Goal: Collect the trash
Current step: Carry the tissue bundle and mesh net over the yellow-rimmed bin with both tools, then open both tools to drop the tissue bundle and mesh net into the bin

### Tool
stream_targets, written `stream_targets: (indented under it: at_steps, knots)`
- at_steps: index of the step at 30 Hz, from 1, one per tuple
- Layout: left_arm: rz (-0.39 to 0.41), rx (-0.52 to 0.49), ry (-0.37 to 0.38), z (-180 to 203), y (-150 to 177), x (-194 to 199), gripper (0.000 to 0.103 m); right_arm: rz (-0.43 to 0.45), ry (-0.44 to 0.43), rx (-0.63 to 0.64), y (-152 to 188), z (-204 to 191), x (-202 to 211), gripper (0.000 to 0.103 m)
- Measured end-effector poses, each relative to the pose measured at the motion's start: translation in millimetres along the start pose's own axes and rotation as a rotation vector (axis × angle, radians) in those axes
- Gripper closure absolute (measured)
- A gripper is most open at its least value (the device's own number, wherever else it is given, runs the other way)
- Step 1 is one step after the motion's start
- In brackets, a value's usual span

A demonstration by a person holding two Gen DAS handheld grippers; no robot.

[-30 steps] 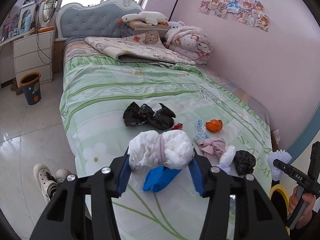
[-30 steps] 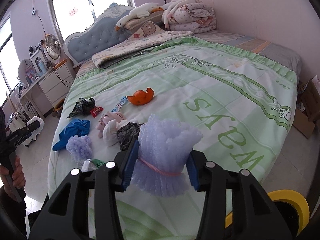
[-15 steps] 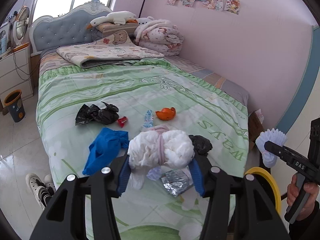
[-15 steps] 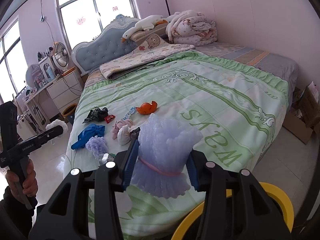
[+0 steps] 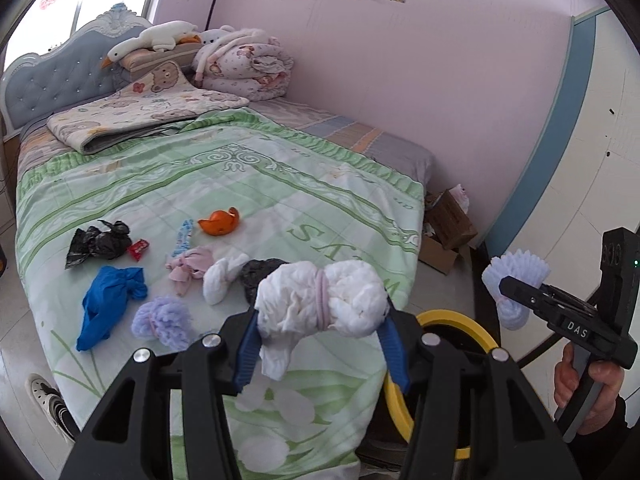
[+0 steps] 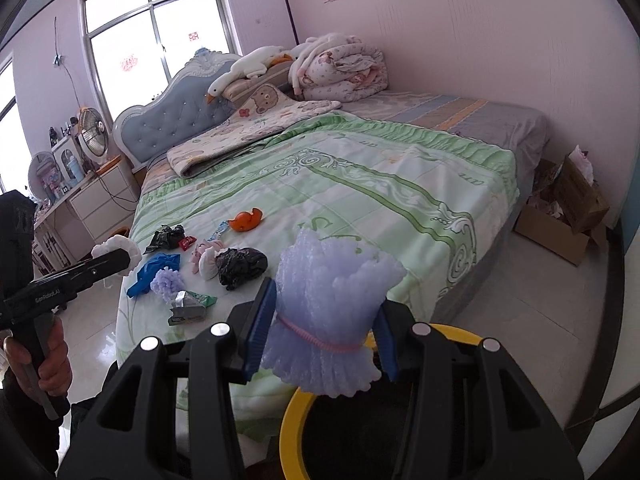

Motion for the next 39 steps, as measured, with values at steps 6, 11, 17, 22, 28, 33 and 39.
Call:
stream_targets:
  at_steps: [6, 11, 17, 22, 28, 33, 39]
  knots:
    - [-0.077, -0.033, 0.084, 47.8, 18.9, -40.8, 0.054, 0.004, 0.048, -0.028, 11.5, 38.4, 18.9, 0.058]
    - [-0.165, -0.023, 0.137, 74.0, 46.3, -78.7, 0.054, -0.048, 0.047, -0.062, 31.5, 60.9, 12.3, 0.058]
    - [-0.254, -0.022, 0.179, 94.2, 77.9, -112.3, 0.054, -0.076, 0.047, -0.108, 48.7, 84.4, 5.3, 0.058]
    - [-0.282, -0.030, 0.215, 108.2, 91.2, -126.0, 0.053, -0.114, 0.031, -0.150, 63.1, 99.2, -5.0, 0.058]
    - [-0.292, -0.050, 0.236, 121.1, 98.9, -133.7, 0.053, -0.146, 0.019, -0.187, 75.0, 109.6, -18.6, 0.058]
    - [-0.293, -0.071, 0.235, 126.4, 101.1, -136.5, 0.052, -0.145, 0.015, -0.200, 77.3, 114.7, -20.6, 0.057]
    - [-0.290, -0.090, 0.239, 129.5, 103.8, -137.3, 0.050, -0.156, 0.022, -0.207, 80.3, 118.1, -24.1, 0.056]
Point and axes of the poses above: each gripper's, at about its wrist camera, not at the fingertips, and x roughly against the way its jaws point, z to its right, y to its underside, the point moved 10 cm from there along -x, roughly the way its jaws point, and after that the axes turned 13 degrees about y, right-handed, at the moved point
